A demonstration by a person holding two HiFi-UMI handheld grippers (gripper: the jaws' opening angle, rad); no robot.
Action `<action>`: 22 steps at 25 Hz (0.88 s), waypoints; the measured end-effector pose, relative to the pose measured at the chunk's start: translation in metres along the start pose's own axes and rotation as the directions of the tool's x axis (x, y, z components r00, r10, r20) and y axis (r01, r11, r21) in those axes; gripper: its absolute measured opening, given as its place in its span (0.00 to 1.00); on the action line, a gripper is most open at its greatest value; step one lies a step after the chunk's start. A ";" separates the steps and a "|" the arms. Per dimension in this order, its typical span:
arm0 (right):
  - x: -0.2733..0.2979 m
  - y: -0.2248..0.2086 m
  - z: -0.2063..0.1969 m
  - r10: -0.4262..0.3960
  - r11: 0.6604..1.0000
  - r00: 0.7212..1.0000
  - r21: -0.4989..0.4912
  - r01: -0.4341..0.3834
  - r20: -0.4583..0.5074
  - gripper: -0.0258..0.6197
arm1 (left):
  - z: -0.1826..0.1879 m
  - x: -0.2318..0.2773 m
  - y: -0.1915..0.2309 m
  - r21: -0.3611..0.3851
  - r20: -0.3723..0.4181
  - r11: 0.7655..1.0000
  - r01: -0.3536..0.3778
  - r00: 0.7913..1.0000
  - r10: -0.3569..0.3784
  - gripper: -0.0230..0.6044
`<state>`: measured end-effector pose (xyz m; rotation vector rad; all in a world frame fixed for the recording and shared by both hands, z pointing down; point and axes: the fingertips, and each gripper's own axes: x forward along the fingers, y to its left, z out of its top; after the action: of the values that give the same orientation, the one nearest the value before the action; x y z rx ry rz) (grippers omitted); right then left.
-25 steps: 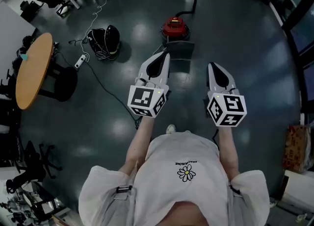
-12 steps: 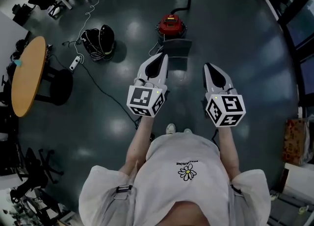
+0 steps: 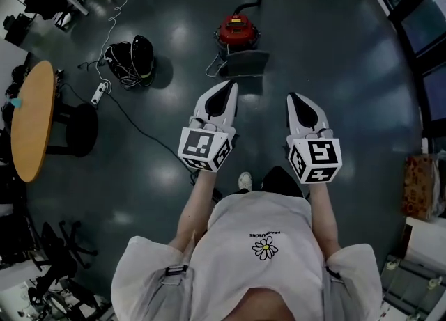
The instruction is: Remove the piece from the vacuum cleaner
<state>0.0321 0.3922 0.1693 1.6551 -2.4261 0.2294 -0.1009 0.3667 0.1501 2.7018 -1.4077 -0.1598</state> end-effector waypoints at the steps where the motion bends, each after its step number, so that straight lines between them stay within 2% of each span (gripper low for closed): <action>1: 0.004 -0.004 -0.001 -0.017 1.000 1.000 -0.013 0.017 -0.003 0.08 | -0.003 0.005 0.003 -0.003 -0.006 1.000 0.005 1.000 -0.005 0.04; 3: 0.013 -0.011 -0.007 -0.028 0.999 0.999 -0.017 0.028 -0.020 0.08 | -0.011 0.014 0.010 -0.015 -0.017 1.000 0.010 1.000 -0.010 0.04; 6: 0.030 -0.020 -0.014 -0.004 1.000 0.999 0.020 0.004 -0.039 0.08 | -0.015 0.026 0.018 -0.024 -0.018 1.000 0.017 1.000 -0.018 0.04; 11: 0.086 -0.048 -0.009 0.006 1.000 1.000 0.019 -0.006 -0.017 0.08 | -0.022 0.068 0.048 0.010 -0.032 1.000 -0.006 0.999 0.006 0.04; 16: 0.151 -0.079 0.006 0.055 0.998 0.998 0.024 -0.055 -0.005 0.08 | -0.011 0.121 0.076 -0.022 0.009 0.999 0.027 1.000 -0.027 0.04; 19: 0.185 -0.093 0.023 0.119 0.992 0.993 0.032 -0.119 0.012 0.08 | -0.011 0.153 0.100 0.008 -0.013 1.000 -0.020 1.000 0.020 0.04; 22: 0.227 -0.109 0.030 0.134 0.991 0.991 0.026 -0.134 0.006 0.08 | -0.014 0.183 0.125 0.016 -0.026 0.999 -0.047 0.999 0.048 0.04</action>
<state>0.0507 0.1413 0.1981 1.5059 -2.5507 0.2790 -0.0958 0.1456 0.1709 2.6695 -1.4700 -0.1094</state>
